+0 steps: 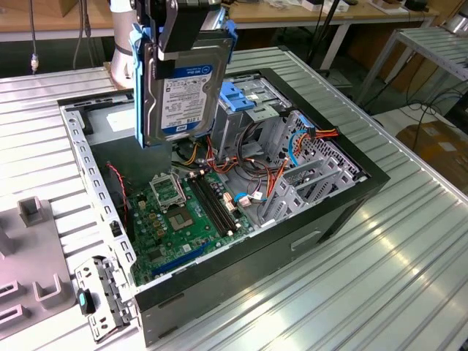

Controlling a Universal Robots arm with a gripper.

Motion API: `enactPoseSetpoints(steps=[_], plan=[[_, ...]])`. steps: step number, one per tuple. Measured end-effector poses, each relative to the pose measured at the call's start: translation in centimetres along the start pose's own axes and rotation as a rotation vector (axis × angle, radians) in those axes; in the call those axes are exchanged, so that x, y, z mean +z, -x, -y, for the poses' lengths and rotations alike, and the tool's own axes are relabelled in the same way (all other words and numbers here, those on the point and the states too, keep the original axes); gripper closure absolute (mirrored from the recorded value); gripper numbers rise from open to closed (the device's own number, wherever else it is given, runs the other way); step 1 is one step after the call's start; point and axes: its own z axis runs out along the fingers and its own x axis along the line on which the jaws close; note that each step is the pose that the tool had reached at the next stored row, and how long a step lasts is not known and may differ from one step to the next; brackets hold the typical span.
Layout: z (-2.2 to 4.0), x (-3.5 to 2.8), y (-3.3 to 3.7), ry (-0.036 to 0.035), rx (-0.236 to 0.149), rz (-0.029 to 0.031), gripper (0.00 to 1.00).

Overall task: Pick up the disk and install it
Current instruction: 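Insert the disk into the insertion slot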

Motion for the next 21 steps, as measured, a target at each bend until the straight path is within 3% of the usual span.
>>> enactPoseSetpoints(steps=[6,13,19,21], plan=[[0.17,0.03,-0.4,-0.0001,0.0,-0.0004,0.63],[1.2,0.07,-0.48,0.0,0.0,-0.0012,0.63],[1.37,0.09,-0.57,-0.0001,0.0,-0.0026,0.63],[1.41,0.09,-0.89,-0.0001,0.0,-0.0029,0.63]])
